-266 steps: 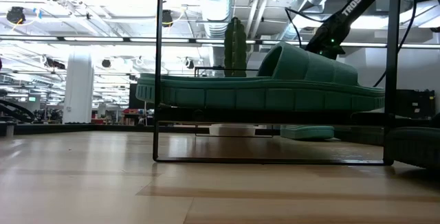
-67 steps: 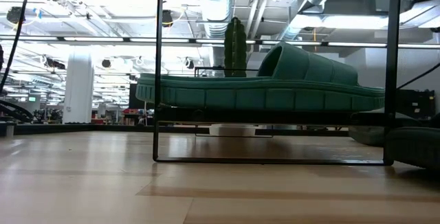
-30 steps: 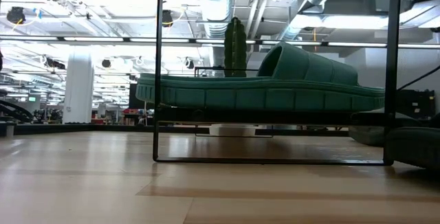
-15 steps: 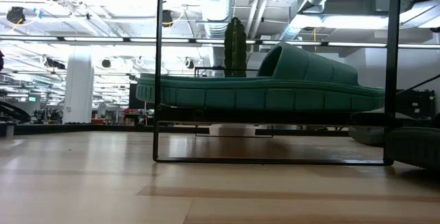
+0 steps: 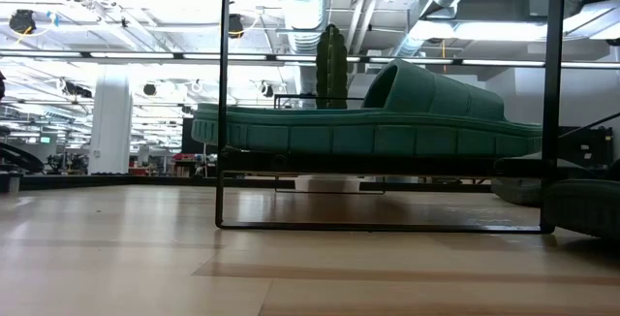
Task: Pick and place slides into the shelf
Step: Put the green slipper on the shelf
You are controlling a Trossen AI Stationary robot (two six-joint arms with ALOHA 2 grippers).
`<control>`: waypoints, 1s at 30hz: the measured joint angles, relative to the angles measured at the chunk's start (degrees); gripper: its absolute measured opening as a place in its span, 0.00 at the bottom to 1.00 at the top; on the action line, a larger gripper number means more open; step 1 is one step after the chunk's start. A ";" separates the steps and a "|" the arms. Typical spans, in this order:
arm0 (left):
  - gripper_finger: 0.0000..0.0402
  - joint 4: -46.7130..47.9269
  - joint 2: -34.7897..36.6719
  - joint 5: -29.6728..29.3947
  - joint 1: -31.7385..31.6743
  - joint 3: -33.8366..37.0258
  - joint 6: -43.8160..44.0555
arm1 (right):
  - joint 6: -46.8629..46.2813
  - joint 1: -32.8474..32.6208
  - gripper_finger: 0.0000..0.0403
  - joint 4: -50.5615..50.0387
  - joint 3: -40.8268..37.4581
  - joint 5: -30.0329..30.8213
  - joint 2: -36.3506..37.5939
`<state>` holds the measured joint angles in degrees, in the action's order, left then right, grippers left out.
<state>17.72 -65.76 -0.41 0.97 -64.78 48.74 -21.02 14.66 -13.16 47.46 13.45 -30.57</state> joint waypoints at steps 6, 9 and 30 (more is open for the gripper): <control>0.12 -14.70 0.18 -1.56 1.23 9.71 8.73 | 1.22 0.00 0.18 -1.58 0.00 0.34 0.04; 0.12 -22.61 0.18 -2.77 1.73 13.85 12.32 | 1.47 0.00 0.18 -1.61 0.00 0.35 0.04; 0.12 -39.36 5.07 -19.54 9.31 35.09 26.24 | 0.93 0.00 0.18 -6.15 -0.02 0.33 0.59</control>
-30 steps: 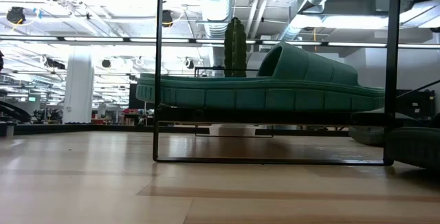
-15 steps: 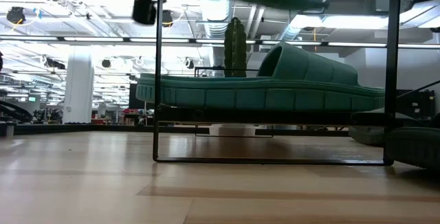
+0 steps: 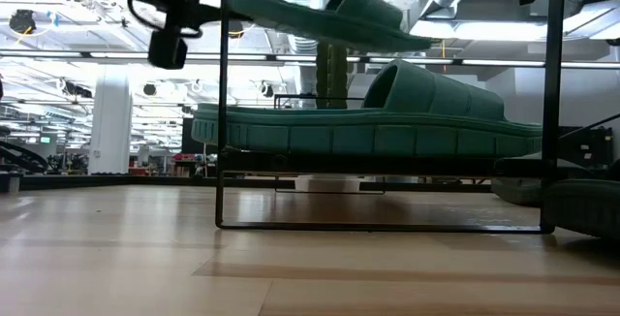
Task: Pick and place slides into the shelf
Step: Put the green slipper on the shelf
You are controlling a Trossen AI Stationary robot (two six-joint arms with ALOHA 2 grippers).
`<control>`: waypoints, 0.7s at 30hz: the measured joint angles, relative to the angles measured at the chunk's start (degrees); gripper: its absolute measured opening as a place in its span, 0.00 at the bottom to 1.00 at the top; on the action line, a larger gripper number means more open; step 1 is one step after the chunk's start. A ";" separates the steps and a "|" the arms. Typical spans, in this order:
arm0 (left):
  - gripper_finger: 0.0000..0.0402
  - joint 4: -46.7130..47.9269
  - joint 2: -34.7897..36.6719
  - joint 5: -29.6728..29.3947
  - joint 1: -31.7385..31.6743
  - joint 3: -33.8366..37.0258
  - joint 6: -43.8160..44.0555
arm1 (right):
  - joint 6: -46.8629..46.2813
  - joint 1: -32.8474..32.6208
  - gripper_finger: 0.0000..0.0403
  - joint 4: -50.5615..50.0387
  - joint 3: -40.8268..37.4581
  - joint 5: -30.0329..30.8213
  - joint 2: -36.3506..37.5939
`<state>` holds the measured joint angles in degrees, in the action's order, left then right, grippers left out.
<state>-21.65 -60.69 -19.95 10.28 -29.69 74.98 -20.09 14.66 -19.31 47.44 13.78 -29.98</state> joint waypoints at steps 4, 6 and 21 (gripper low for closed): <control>0.12 0.53 -0.42 1.25 0.60 1.38 0.21 | -0.44 0.00 0.18 0.00 0.00 0.00 0.00; 0.12 0.23 -0.39 2.49 0.60 2.07 0.27 | -0.86 0.00 0.18 -0.02 0.00 0.00 0.00; 0.12 1.77 -0.39 6.82 -0.79 4.61 0.45 | -1.98 0.00 0.18 0.00 0.00 0.00 0.00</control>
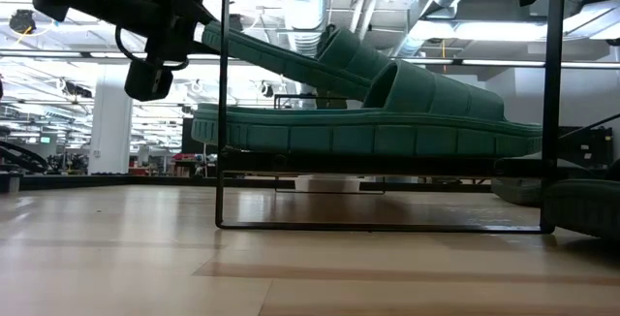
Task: Pick and place slides into the shelf
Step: Put the green slipper on the shelf
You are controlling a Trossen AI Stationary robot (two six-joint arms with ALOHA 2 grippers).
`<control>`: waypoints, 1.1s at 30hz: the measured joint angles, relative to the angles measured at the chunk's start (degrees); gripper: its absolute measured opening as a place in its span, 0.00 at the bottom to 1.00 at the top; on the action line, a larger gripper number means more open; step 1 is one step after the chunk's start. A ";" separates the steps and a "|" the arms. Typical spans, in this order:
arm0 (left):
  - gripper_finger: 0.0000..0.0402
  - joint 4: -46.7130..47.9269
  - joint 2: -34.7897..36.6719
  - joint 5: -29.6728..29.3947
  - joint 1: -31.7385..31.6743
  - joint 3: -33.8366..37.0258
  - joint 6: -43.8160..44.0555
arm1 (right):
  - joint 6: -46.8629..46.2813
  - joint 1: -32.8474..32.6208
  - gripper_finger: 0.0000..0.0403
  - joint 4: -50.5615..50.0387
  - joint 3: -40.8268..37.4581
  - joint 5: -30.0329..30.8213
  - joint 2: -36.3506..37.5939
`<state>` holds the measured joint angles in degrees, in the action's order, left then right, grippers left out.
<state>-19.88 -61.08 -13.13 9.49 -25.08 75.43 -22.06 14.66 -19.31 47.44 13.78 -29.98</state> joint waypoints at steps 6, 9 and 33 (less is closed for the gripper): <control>0.12 -1.18 -2.65 2.92 -1.84 0.00 -0.62 | 0.00 0.00 0.18 0.02 0.00 0.02 0.00; 0.12 -3.34 -5.60 4.94 -1.85 0.00 -0.04 | 0.00 0.00 0.18 0.02 0.00 0.02 0.00; 0.12 -22.20 -22.25 10.08 -1.87 -0.07 2.87 | 0.00 0.00 0.18 0.01 0.00 0.02 0.00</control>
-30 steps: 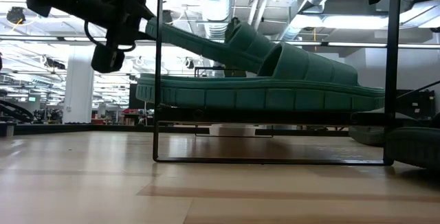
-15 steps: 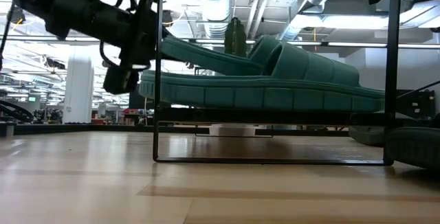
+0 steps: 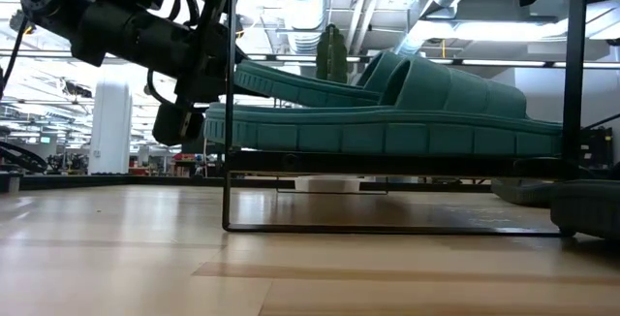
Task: Pick and place slides into the shelf
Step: Put the green slipper on the shelf
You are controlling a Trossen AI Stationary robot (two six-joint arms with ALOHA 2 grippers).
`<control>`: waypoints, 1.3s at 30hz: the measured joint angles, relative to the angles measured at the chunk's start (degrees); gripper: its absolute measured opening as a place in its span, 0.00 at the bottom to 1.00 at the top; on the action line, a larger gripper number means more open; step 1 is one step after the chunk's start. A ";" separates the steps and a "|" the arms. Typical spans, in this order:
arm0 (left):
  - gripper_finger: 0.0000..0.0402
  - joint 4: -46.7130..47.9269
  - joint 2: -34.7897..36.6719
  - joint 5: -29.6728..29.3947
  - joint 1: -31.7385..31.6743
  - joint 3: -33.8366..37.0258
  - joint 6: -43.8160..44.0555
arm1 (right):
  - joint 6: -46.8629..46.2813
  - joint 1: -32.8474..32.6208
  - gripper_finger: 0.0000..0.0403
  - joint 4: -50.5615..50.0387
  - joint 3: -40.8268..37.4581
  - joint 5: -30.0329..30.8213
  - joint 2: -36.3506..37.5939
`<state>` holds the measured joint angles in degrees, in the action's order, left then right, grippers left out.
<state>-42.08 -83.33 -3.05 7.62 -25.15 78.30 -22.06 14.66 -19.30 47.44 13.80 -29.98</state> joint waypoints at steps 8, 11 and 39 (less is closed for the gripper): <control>0.12 0.45 -0.09 -2.16 -0.46 0.00 -0.46 | 0.01 0.00 0.18 0.01 0.00 0.00 0.00; 0.12 0.52 -0.09 -2.33 -1.00 0.00 -0.50 | 0.01 0.00 0.18 -0.01 0.00 0.00 0.00; 0.36 4.60 0.00 4.99 -1.04 0.00 1.70 | 0.00 0.00 0.18 0.01 0.00 0.00 0.00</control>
<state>-37.48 -83.33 1.93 6.58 -25.15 80.01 -22.06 14.66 -19.29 47.44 13.80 -29.98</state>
